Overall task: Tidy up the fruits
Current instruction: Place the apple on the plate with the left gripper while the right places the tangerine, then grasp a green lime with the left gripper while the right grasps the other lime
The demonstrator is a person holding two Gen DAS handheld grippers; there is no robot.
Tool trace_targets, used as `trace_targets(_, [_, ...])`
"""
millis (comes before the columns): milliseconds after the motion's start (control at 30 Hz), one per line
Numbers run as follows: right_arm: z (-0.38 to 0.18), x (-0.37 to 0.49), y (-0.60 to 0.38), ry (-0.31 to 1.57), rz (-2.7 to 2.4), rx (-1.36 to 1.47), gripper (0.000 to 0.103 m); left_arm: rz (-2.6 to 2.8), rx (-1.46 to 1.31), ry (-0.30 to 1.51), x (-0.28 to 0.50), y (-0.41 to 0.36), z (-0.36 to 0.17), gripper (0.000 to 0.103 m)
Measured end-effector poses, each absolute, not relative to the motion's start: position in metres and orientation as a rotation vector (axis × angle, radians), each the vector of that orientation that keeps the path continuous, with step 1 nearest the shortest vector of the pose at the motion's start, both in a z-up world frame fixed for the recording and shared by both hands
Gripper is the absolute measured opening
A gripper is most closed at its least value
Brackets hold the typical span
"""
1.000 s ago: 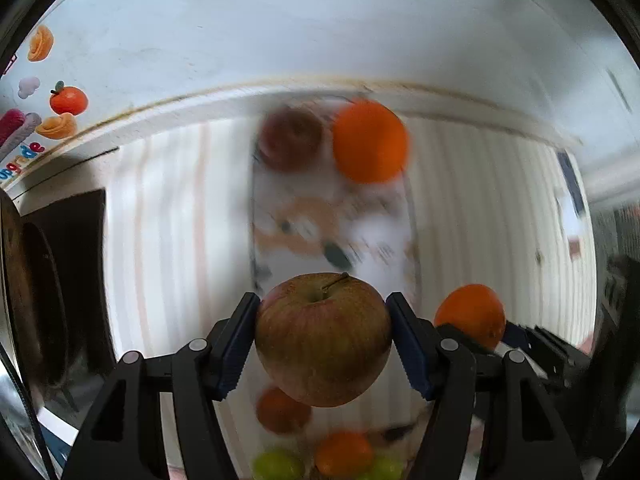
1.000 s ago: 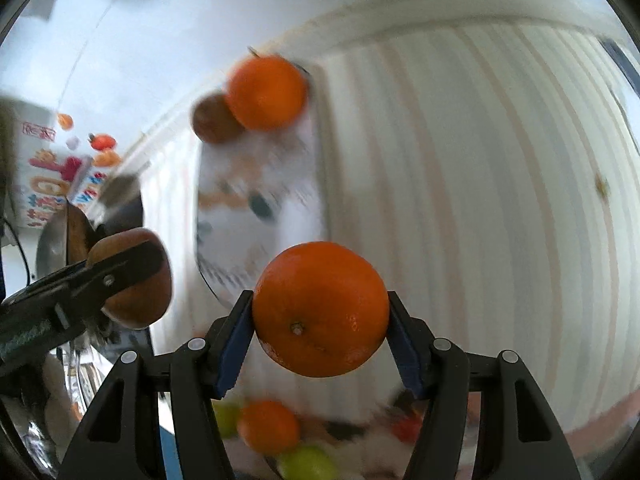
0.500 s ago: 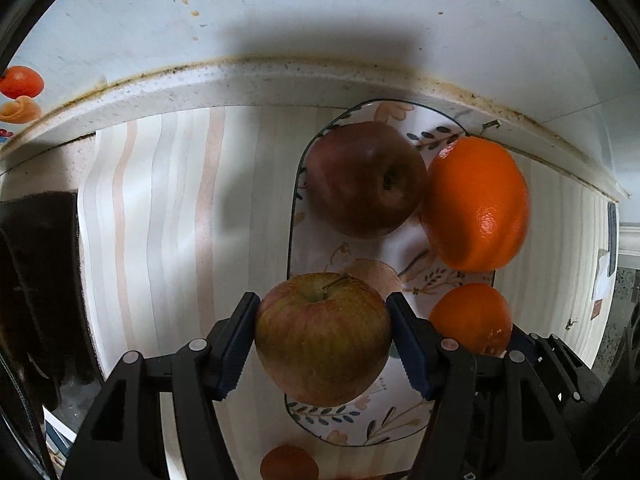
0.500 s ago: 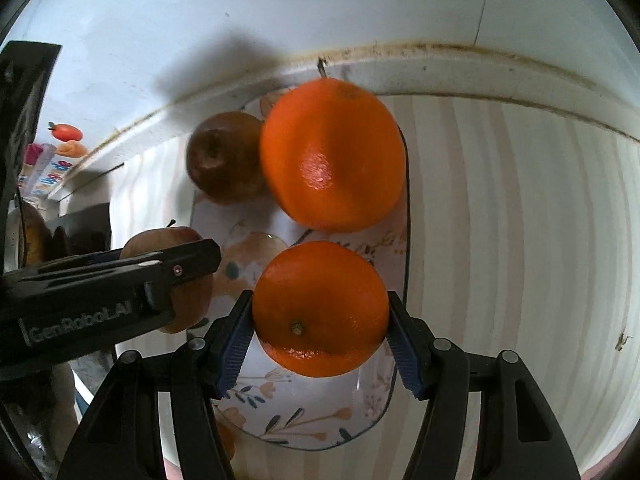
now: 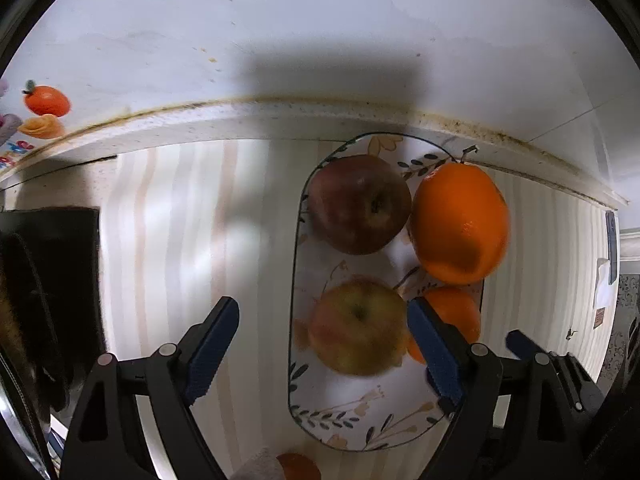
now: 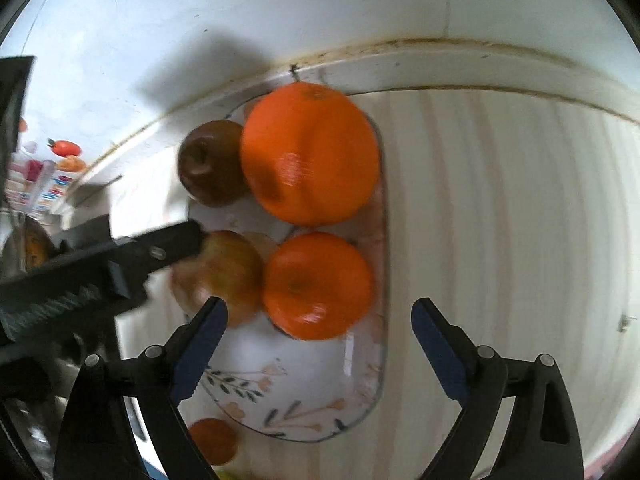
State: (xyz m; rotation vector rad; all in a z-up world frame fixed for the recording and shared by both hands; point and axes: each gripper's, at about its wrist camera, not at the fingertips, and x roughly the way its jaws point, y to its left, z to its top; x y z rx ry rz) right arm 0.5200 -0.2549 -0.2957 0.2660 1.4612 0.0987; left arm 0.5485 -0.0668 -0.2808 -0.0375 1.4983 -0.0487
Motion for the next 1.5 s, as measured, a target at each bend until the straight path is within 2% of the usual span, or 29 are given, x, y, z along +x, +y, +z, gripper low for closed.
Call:
trace_targets(333, [-0.261, 0.494, -0.251, 1.424, 0.038, 0.177, 0.097, -0.022, -0.011, 1.396, 0.504, -0.054, -0.236, 0.086])
trace_targets(1200, [-0.118, 0.344, -0.236, 1.13, -0.014, 0.152, 0.097, -0.086, -0.001, 1.092, 0.354, -0.044, -0.102, 0.085])
trace_targets(1433, [-0.105, 0.315, -0.231, 1.13, 0.027, 0.19, 0.097, -0.089, -0.016, 1.073, 0.328, -0.034, -0.088, 0.086])
trace_targets(1500, [-0.117, 0.306, -0.23, 1.184, 0.065, 0.212, 0.097, -0.068, 0.003, 1.092, 0.321, -0.03, -0.096, 0.093])
